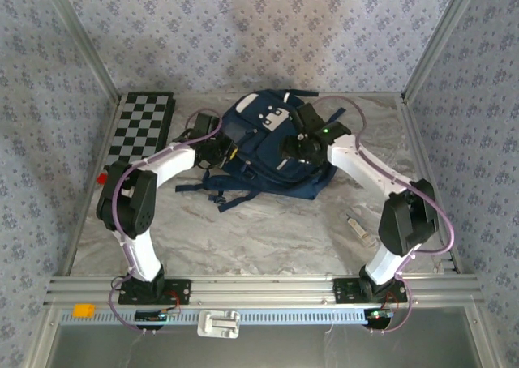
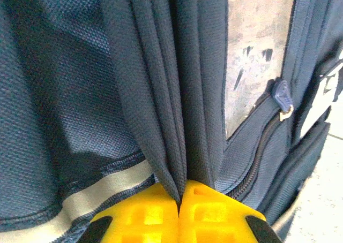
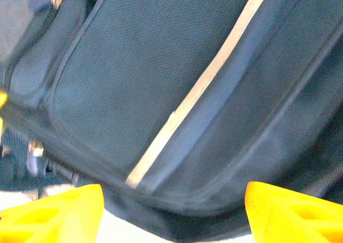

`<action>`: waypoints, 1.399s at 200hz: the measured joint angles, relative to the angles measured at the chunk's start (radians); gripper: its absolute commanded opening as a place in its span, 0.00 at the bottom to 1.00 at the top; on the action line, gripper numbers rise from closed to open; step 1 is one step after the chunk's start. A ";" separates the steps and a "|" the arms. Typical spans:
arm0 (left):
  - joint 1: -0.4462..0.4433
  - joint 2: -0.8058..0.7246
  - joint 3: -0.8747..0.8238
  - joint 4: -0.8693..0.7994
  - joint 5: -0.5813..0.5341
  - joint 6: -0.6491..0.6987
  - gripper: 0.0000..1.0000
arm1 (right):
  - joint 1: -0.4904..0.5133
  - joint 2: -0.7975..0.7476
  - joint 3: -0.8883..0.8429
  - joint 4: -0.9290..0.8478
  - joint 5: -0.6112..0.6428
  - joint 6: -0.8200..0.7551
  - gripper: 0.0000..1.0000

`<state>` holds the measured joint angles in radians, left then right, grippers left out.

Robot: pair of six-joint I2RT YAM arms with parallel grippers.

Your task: Pack the student bag

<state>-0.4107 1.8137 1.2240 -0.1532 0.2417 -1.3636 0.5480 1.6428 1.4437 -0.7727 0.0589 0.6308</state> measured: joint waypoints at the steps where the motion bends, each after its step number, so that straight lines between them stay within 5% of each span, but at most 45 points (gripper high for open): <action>1: -0.001 0.000 0.000 0.000 0.000 0.000 0.00 | 0.005 -0.003 0.001 -0.007 0.002 0.000 0.72; 41: -0.020 -0.049 -0.034 0.051 0.001 -0.060 0.00 | 0.115 -0.020 0.057 -0.111 0.028 0.046 0.68; 77: -0.031 -0.060 -0.042 0.061 0.005 -0.082 0.00 | 0.190 0.141 0.202 -0.099 0.009 0.089 0.64; 174: -0.030 -0.101 -0.058 0.077 0.009 -0.085 0.00 | 0.193 0.467 0.533 -0.142 0.062 0.088 0.44; 280: -0.019 -0.116 -0.062 0.051 0.034 -0.043 0.00 | 0.209 0.355 0.383 -0.225 0.162 0.068 0.33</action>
<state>-0.4297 1.6978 1.1618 -0.1020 0.2756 -1.4071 0.7570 1.9976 1.8263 -0.9977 0.2211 0.6983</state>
